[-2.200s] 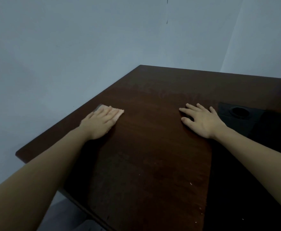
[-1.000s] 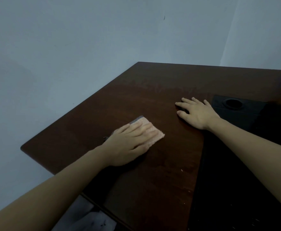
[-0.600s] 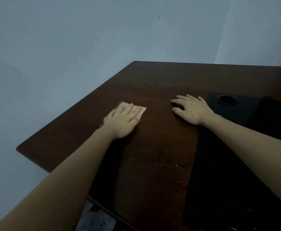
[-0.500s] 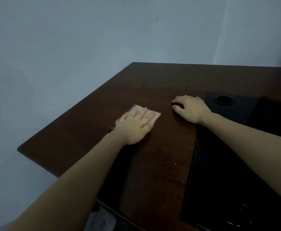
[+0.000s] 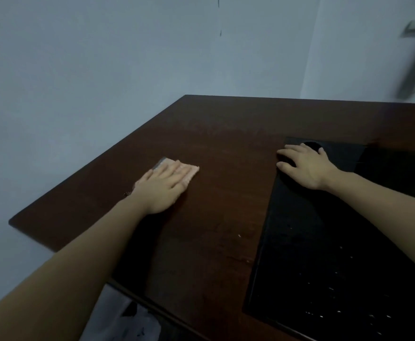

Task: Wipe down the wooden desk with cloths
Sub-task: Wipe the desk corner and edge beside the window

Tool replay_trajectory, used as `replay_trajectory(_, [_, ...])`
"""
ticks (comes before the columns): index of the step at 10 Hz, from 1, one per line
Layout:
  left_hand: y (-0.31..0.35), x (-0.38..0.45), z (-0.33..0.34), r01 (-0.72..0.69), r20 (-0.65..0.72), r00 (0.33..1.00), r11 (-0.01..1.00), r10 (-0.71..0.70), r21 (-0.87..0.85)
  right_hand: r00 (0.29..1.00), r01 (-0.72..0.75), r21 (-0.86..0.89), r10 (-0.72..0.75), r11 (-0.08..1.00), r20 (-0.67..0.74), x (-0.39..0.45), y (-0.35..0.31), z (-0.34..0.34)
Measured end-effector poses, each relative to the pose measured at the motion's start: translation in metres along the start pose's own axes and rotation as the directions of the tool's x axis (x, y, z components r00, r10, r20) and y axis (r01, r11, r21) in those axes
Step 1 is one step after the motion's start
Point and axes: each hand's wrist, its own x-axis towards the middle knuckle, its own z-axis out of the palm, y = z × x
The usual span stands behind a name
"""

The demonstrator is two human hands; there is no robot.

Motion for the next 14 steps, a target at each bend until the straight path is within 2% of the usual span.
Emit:
replay_trajectory(1, [0.020,0.026,-0.006,0.121,-0.003,0.993,0.989,-0.121,-0.090,1.000,-0.026,0.005,0.026,1.000,-0.003,0.004,-0.003,0.005])
replay_trajectory(2, [0.051,0.036,-0.012,0.081,-0.011,0.997,0.990,-0.082,-0.112,1.000,-0.031,-0.002,0.031,1.000,-0.006,0.004,-0.004,0.004])
replay_trajectory(3, [0.079,0.027,-0.013,-0.077,-0.029,0.997,0.993,0.075,-0.093,1.000,-0.026,0.001,0.026,1.000,0.004,0.003,-0.004,0.004])
replay_trajectory(4, [0.099,-0.006,-0.006,-0.348,-0.061,0.936,0.937,0.347,-0.002,1.000,-0.024,0.001,0.024,1.000,0.013,0.002,-0.005,0.003])
replay_trajectory(5, [0.090,-0.036,0.000,-0.485,-0.050,0.874,0.875,0.484,-0.005,1.000,-0.025,0.002,0.025,1.000,0.015,0.001,-0.004,0.003])
replay_trajectory(6, [0.060,-0.043,-0.005,-0.428,-0.031,0.904,0.903,0.427,-0.021,1.000,-0.025,0.001,0.025,1.000,0.015,0.001,-0.004,0.003])
replay_trajectory(7, [0.023,-0.027,-0.006,-0.291,-0.042,0.955,0.956,0.292,0.026,1.000,-0.028,0.001,0.028,1.000,0.010,0.001,-0.005,0.003])
replay_trajectory(8, [0.008,0.009,-0.004,-0.084,-0.014,0.996,0.994,0.085,0.068,0.999,-0.035,0.002,0.035,0.999,0.006,0.002,-0.004,0.004])
replay_trajectory(9, [0.031,0.034,-0.009,0.006,0.001,1.000,0.999,-0.006,-0.034,0.999,-0.033,0.005,0.033,0.999,0.006,0.003,-0.004,0.004])
replay_trajectory(10, [0.068,0.035,-0.013,-0.076,0.002,0.997,0.996,0.076,-0.044,0.999,-0.033,0.010,0.033,0.999,0.007,0.003,-0.004,0.004])
replay_trajectory(11, [0.109,0.012,-0.011,-0.285,-0.007,0.958,0.958,0.285,0.006,1.000,-0.023,0.010,0.023,1.000,0.002,0.002,-0.004,0.003])
replay_trajectory(12, [0.132,-0.025,-0.003,-0.455,-0.065,0.889,0.890,0.453,-0.027,1.000,-0.018,0.007,0.018,1.000,0.002,0.001,-0.004,0.002])
replay_trajectory(13, [0.116,-0.046,0.002,-0.491,-0.043,0.871,0.871,0.490,-0.027,1.000,-0.017,0.010,0.017,1.000,0.008,0.000,-0.002,0.003])
replay_trajectory(14, [0.080,-0.046,-0.003,-0.415,-0.017,0.910,0.910,0.415,0.005,1.000,-0.015,0.014,0.014,1.000,0.008,0.002,-0.002,0.003])
